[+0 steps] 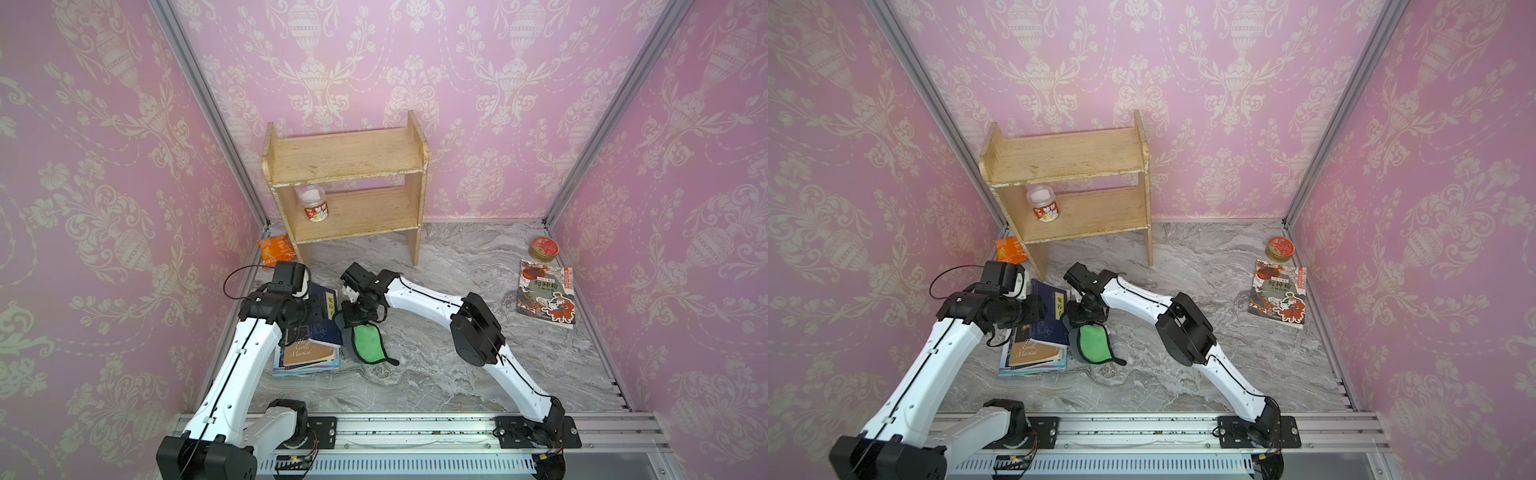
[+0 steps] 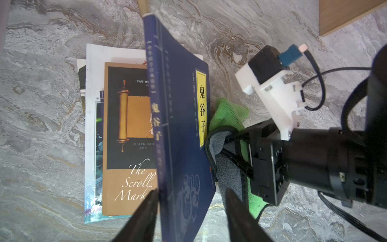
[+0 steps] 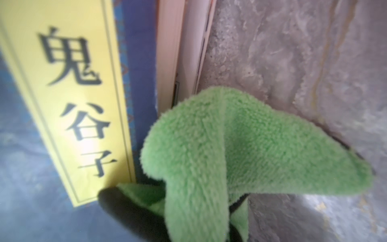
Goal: Wipe the cover of the book
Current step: Place the book on the book.
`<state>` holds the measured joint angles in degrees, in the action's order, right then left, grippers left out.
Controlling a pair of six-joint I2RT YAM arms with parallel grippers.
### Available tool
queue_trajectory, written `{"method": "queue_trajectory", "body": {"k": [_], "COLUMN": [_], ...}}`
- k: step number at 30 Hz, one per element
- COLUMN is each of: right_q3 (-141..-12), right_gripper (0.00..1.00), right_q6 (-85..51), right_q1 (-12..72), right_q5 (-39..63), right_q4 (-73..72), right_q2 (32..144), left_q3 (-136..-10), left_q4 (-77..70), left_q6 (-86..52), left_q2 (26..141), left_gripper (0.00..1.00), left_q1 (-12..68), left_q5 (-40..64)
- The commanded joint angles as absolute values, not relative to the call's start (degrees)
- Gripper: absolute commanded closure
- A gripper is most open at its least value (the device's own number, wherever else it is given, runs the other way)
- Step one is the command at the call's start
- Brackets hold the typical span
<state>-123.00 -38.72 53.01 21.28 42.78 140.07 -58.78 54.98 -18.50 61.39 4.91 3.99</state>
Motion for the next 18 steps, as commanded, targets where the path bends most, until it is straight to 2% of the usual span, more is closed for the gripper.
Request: {"method": "queue_trajectory", "body": {"k": [1,6,10,15,18], "right_q3": [-125.07,-124.48,-119.48,-99.71,-86.01], "right_gripper": [1.0,1.0,1.0,1.0,1.0], "right_q6": [-37.85,-37.88,-37.06,-37.78,-39.96], "right_q1": [53.64,53.7,53.53,49.26,43.65], "right_q5": [23.07,22.88,19.01,10.28,6.15], "right_q4": [44.0,43.86,42.94,36.38,32.21], "right_q2": [140.62,140.03,135.85,121.6,112.29], "left_q3": [-60.06,-59.88,-56.64,-46.92,-42.41], "left_q4": [54.52,52.68,46.53,29.66,21.4], "left_q6": [-18.78,-20.92,-23.82,-32.83,-36.32], "left_q2": [59.77,56.52,53.84,47.63,46.0], "left_gripper": [0.01,0.01,0.01,0.01,0.01], "left_q1": [3.92,3.43,3.43,5.37,10.68], "left_q5": [-0.12,-3.19,5.09,17.59,15.8]}}
